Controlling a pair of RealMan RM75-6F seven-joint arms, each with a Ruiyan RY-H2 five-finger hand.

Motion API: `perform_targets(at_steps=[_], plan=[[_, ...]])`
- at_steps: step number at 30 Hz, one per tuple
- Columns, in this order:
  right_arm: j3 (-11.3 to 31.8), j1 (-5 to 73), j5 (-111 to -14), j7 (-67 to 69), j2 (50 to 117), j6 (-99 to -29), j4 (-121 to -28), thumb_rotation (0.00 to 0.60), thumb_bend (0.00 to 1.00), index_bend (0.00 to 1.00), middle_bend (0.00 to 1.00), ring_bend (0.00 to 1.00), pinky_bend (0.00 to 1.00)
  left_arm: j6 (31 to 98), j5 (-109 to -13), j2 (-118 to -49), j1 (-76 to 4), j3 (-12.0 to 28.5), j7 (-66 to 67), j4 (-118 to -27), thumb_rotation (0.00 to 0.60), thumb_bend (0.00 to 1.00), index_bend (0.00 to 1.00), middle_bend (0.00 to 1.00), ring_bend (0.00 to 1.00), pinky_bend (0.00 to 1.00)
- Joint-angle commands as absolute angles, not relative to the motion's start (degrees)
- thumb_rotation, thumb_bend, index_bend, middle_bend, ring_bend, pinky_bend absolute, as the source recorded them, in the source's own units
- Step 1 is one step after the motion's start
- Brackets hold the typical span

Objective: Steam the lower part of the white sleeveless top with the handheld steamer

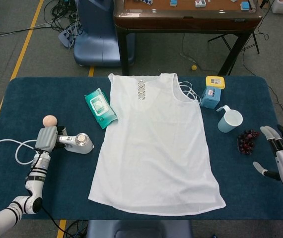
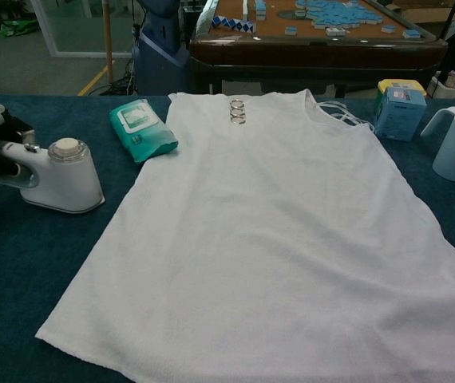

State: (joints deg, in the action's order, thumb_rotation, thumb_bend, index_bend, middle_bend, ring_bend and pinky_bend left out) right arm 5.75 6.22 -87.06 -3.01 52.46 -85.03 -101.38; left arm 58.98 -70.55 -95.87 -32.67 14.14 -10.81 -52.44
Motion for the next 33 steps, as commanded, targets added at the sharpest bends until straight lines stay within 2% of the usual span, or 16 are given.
perform_targets(at_steps=[1,8,17,20,25,28,30,33], plan=[[5.38,6.78,-87.56,-3.37,52.72,-84.04,-101.63,0.600,0.19,0.00,0.14,0.02,0.00,57.65,-69.70,-94.20,-32.37,14.75,-12.42,-54.92,0.600,0.23,0.88,0.78,0.64,0.63],[4.24,8.64,-88.93,-3.41,53.23,-80.28,-101.96,0.600,0.19,0.00,0.14,0.02,0.00,55.69,-68.06,-90.56,-31.76,15.50,-14.17,-60.94,0.600,0.23,0.89,0.78,0.64,0.63],[1.56,12.46,-93.39,-3.29,54.60,-73.38,-101.82,0.600,0.21,0.00,0.14,0.02,0.00,58.07,-68.69,-85.89,-30.46,15.39,-12.64,-72.08,0.600,0.23,0.89,0.78,0.64,0.63],[0.38,14.50,-95.68,-2.26,55.48,-70.15,-101.68,0.600,0.34,0.00,0.14,0.02,0.00,59.48,-69.27,-85.14,-30.26,15.08,-10.75,-75.64,0.600,0.23,0.89,0.78,0.64,0.63],[-1.91,17.77,-98.97,-0.02,58.11,-64.79,-100.52,0.600,0.75,0.00,0.14,0.02,0.02,61.25,-70.08,-84.81,-30.39,14.38,-6.86,-80.69,0.600,0.23,0.89,0.78,0.64,0.63],[-2.87,19.18,-99.76,0.75,59.80,-62.43,-99.53,0.600,0.94,0.00,0.14,0.02,0.03,61.70,-70.38,-85.01,-30.75,13.94,-4.61,-83.00,0.600,0.23,0.89,0.78,0.64,0.63],[-3.35,19.77,-100.00,0.87,60.82,-61.44,-98.98,0.600,0.99,0.00,0.14,0.02,0.03,61.95,-70.55,-85.27,-31.03,13.79,-3.47,-84.08,0.600,0.23,0.89,0.78,0.64,0.63],[-4.17,20.60,-100.08,1.23,62.21,-59.85,-98.39,0.600,1.00,0.00,0.14,0.02,0.03,62.17,-70.73,-85.93,-31.61,13.64,-1.93,-85.44,0.600,0.23,0.88,0.78,0.64,0.63]])
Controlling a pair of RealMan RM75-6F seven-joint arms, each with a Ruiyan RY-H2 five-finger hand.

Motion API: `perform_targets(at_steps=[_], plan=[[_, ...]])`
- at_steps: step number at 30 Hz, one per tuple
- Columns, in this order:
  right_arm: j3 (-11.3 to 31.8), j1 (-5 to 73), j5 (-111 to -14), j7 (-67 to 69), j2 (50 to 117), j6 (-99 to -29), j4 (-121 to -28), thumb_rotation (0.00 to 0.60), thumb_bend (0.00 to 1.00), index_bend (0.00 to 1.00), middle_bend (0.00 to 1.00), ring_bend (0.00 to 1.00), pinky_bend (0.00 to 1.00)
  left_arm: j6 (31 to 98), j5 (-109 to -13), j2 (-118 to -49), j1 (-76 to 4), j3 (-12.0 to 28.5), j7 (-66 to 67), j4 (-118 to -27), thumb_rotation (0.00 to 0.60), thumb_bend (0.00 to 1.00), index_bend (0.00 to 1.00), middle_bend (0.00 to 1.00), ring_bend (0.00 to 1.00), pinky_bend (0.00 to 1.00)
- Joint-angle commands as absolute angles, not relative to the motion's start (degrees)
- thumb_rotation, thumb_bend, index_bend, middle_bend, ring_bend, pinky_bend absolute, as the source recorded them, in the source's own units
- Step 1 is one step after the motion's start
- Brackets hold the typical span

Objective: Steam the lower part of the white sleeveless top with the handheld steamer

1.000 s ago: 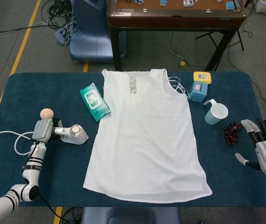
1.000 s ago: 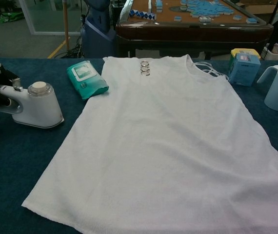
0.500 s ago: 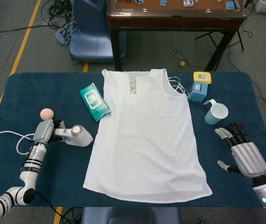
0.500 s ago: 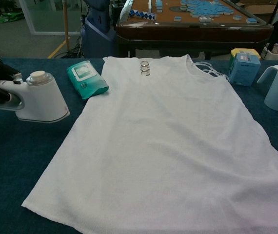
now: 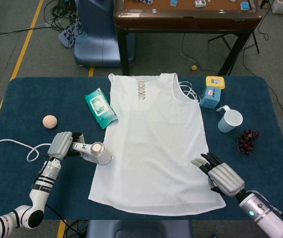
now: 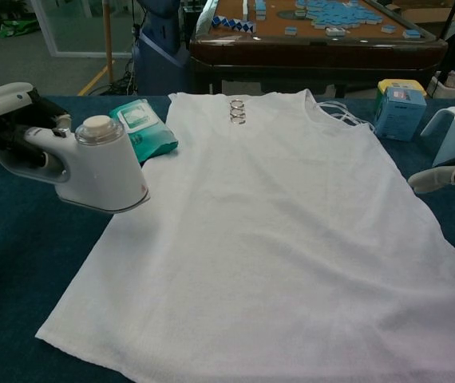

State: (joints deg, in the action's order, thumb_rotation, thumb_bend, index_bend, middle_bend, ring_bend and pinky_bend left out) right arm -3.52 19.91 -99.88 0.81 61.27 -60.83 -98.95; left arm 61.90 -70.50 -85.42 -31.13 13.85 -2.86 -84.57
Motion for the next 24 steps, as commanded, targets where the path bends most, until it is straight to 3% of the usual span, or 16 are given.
perform_targets(at_steps=[1,16,21,24], plan=[[-4.42,20.89,-100.02,1.50,62.78,-59.37,-98.10,0.600,1.00,0.00,0.14,0.02,0.03,62.18,-70.77,-86.26,-31.89,13.60,-1.36,-85.85,0.600,0.23,0.88,0.78,0.64,0.63],[-8.55,22.69,-101.83,6.64,69.34,-57.61,-90.68,0.600,1.00,0.00,0.16,0.02,0.03,61.53,-71.44,-92.74,-35.77,12.46,5.25,-85.81,0.600,0.23,0.88,0.78,0.64,0.63],[-9.14,22.84,-102.14,9.00,71.51,-58.62,-87.34,0.600,1.00,0.13,0.16,0.02,0.03,61.15,-70.92,-95.14,-36.76,12.41,6.49,-84.36,0.600,0.23,0.88,0.78,0.64,0.63],[-9.36,23.02,-101.98,10.10,72.67,-58.84,-85.83,0.600,1.00,0.14,0.16,0.02,0.03,60.85,-70.39,-96.10,-37.32,12.67,6.99,-83.85,0.600,0.23,0.88,0.78,0.64,0.63]])
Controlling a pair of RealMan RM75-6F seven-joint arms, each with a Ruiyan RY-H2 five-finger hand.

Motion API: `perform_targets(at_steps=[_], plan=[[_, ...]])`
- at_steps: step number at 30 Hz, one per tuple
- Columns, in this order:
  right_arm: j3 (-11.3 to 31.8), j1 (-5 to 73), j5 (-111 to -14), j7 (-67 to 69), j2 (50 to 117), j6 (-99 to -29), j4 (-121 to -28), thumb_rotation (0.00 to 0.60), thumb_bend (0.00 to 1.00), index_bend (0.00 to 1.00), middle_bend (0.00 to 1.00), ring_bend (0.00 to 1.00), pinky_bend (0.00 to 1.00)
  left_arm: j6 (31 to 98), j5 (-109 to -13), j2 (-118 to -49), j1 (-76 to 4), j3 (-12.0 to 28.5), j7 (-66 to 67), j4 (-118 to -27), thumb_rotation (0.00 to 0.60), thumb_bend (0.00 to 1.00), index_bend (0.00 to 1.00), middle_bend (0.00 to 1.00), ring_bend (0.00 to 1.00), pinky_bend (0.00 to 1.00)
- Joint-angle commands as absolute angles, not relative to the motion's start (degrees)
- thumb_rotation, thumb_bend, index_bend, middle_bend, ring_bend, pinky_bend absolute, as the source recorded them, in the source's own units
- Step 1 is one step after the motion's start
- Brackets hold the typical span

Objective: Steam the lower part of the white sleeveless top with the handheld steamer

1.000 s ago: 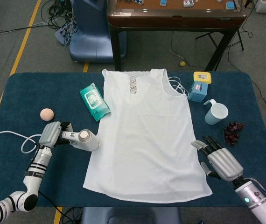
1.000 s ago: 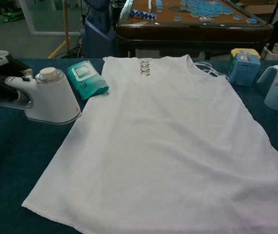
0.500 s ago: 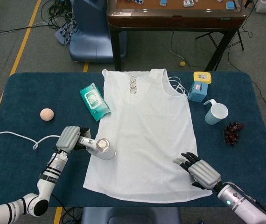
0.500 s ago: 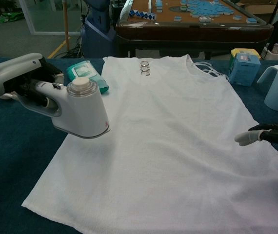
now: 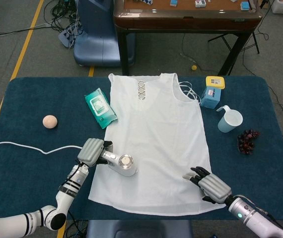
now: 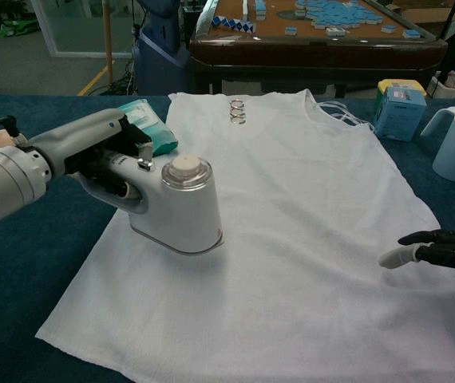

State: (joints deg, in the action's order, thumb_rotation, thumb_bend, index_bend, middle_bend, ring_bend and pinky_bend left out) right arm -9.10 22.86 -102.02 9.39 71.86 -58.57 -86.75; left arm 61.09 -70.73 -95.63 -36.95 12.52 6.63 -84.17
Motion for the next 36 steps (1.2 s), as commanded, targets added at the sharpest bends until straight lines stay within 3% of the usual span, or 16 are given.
perform_targets(at_steps=[1,15,28,36], plan=[[-9.53,23.15,-101.99,10.46,73.09,-58.78,-85.29,0.600,1.00,0.14,0.16,0.02,0.03,60.58,-70.07,-96.37,-37.56,12.75,7.28,-83.68,0.600,0.23,0.88,0.78,0.64,0.63],[-10.58,24.74,-100.38,12.99,75.20,-57.17,-82.60,0.600,1.00,0.14,0.19,0.04,0.03,59.29,-67.79,-99.34,-39.83,13.99,8.69,-81.69,0.600,0.23,0.88,0.78,0.64,0.63],[-11.48,25.05,-99.97,14.25,76.11,-57.90,-81.59,0.600,1.00,0.14,0.19,0.05,0.04,57.85,-69.28,-103.66,-41.93,12.02,10.21,-79.37,0.600,0.23,0.88,0.78,0.64,0.63],[-11.77,25.12,-100.06,16.20,76.77,-59.09,-80.67,0.600,1.00,0.13,0.19,0.09,0.16,56.97,-68.83,-106.41,-43.34,12.99,9.83,-76.44,0.600,0.23,0.88,0.78,0.64,0.63]])
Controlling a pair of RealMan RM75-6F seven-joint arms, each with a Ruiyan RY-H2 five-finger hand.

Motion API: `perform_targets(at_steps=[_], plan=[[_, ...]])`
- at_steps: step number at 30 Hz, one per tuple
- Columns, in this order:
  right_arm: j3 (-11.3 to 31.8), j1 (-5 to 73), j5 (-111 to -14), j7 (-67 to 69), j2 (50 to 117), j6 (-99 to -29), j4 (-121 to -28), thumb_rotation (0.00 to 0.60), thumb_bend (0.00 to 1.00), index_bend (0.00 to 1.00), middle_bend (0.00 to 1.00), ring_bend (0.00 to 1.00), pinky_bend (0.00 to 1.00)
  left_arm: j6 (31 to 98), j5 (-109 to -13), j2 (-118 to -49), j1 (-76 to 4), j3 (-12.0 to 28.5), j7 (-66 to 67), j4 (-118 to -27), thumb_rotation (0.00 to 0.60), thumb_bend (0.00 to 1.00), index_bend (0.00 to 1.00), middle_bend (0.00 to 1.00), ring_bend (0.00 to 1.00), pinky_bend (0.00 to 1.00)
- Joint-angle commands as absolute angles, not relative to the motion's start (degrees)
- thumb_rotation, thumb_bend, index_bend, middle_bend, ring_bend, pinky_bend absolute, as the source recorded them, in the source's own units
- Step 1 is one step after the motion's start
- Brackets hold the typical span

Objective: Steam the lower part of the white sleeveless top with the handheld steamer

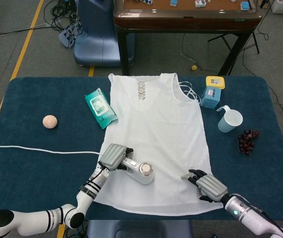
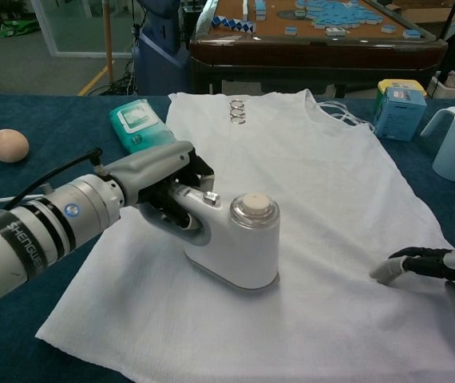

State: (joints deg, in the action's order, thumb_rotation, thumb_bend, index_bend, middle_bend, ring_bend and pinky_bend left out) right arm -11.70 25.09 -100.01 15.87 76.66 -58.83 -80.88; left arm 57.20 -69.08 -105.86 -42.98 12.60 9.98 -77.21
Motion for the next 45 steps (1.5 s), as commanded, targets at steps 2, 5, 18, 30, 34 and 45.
perform_targets(at_steps=[2,5,18,30,34,45], plan=[[-11.80,25.16,-100.00,16.24,76.84,-59.18,-80.50,0.600,1.00,0.13,0.19,0.09,0.17,56.60,-68.52,-106.69,-43.56,13.20,9.63,-75.79,0.600,0.23,0.88,0.78,0.64,0.63],[-11.90,25.20,-99.85,16.29,76.87,-59.25,-80.46,0.600,1.00,0.13,0.19,0.10,0.17,55.95,-68.20,-106.95,-43.87,13.32,9.35,-74.58,0.600,0.23,0.88,0.78,0.64,0.63],[-12.12,25.32,-99.23,15.92,76.63,-59.48,-80.81,0.600,1.00,0.13,0.19,0.11,0.17,57.30,-71.46,-107.42,-43.94,12.88,5.35,-66.42,0.600,0.23,0.88,0.78,0.64,0.63],[-12.11,25.54,-98.50,14.23,76.14,-58.98,-82.26,0.600,1.00,0.13,0.19,0.11,0.17,57.93,-73.20,-106.13,-42.65,12.40,-0.53,-59.10,0.600,0.23,0.88,0.78,0.64,0.63],[-12.06,25.59,-98.19,13.53,75.93,-58.77,-82.85,0.600,1.00,0.13,0.19,0.11,0.17,57.74,-72.84,-105.20,-41.92,12.56,-2.36,-57.23,0.600,0.23,0.88,0.78,0.64,0.63],[-11.94,25.75,-97.94,12.41,75.56,-58.70,-83.90,0.600,1.00,0.13,0.19,0.11,0.17,57.94,-72.42,-101.98,-39.64,12.13,-3.92,-55.39,0.600,0.23,0.88,0.78,0.64,0.63]])
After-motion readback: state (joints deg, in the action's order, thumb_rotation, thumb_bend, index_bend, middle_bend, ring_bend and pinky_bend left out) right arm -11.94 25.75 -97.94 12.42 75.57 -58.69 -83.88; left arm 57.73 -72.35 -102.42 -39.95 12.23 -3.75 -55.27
